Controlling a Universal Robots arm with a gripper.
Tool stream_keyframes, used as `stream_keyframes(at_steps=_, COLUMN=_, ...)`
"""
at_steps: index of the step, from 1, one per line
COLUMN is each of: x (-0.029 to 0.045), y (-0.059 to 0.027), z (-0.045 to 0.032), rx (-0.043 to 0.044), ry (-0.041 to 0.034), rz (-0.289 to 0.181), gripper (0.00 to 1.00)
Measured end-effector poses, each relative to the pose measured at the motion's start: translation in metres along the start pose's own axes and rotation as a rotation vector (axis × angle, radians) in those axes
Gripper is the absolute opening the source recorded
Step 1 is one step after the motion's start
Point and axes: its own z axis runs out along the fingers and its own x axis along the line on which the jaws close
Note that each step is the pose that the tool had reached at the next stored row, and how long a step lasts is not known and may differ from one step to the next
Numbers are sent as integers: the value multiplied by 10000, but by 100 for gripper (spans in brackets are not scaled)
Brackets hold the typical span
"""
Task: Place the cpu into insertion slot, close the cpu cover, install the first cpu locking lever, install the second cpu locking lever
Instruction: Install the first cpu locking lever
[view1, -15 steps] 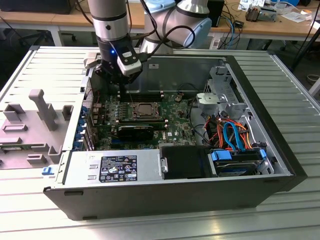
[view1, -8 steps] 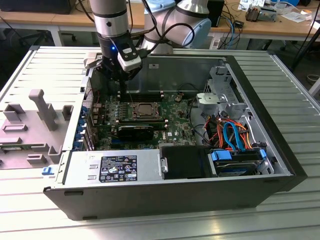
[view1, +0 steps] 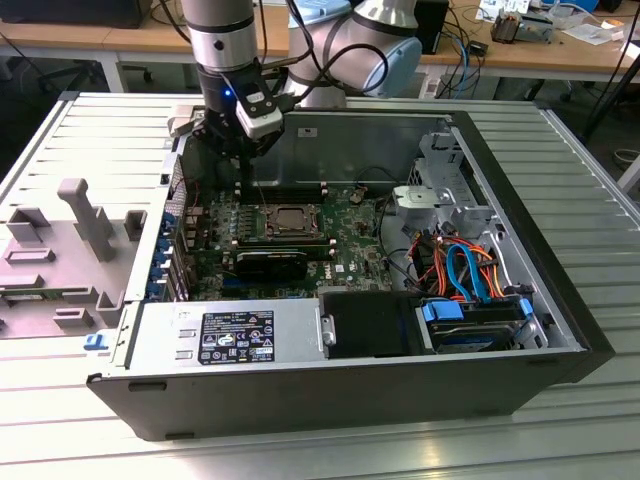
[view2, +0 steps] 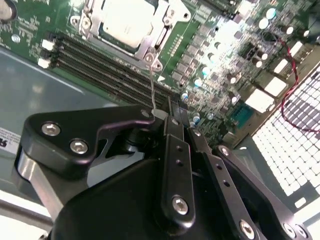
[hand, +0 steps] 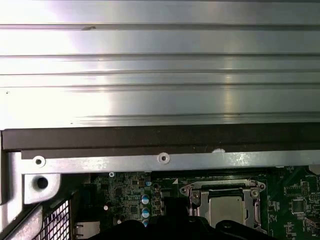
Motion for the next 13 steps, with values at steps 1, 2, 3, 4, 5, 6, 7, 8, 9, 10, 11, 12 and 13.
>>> stream_keyframes(at_steps=1, x=0, y=7, z=3, rx=-2, ry=0, rz=-20, gripper=11)
stream_keyframes(at_steps=2, x=0, y=13, z=5, rx=-4, ry=-1, rz=-40, gripper=11)
stream_keyframes(at_steps=3, x=1, y=17, z=7, rx=-6, ry=0, rz=-56, gripper=11)
stream_keyframes(at_steps=4, x=1, y=20, z=9, rx=-10, ry=-1, rz=-77, gripper=11)
stream_keyframes(at_steps=5, x=1, y=23, z=10, rx=-11, ry=0, rz=-92, gripper=11)
stream_keyframes(at_steps=6, x=1, y=27, z=11, rx=-15, ry=1, rz=-123, gripper=11)
stream_keyframes(at_steps=7, x=0, y=28, z=12, rx=-19, ry=1, rz=-143, gripper=11)
stream_keyframes(at_steps=8, x=0, y=29, z=13, rx=-31, ry=1, rz=-159, gripper=11)
stream_keyframes(at_steps=9, x=-2, y=30, z=13, rx=-56, ry=1, rz=-167, gripper=11)
stream_keyframes(at_steps=10, x=-3, y=30, z=13, rx=-108, ry=3, rz=-170, gripper=11)
stream_keyframes(at_steps=11, x=-4, y=30, z=13, rx=-189, ry=3, rz=-171, gripper=11)
stream_keyframes(at_steps=12, x=-5, y=30, z=13, rx=-284, ry=4, rz=-170, gripper=11)
stream_keyframes(at_steps=13, x=-5, y=30, z=13, rx=-440, ry=7, rz=-181, gripper=11)
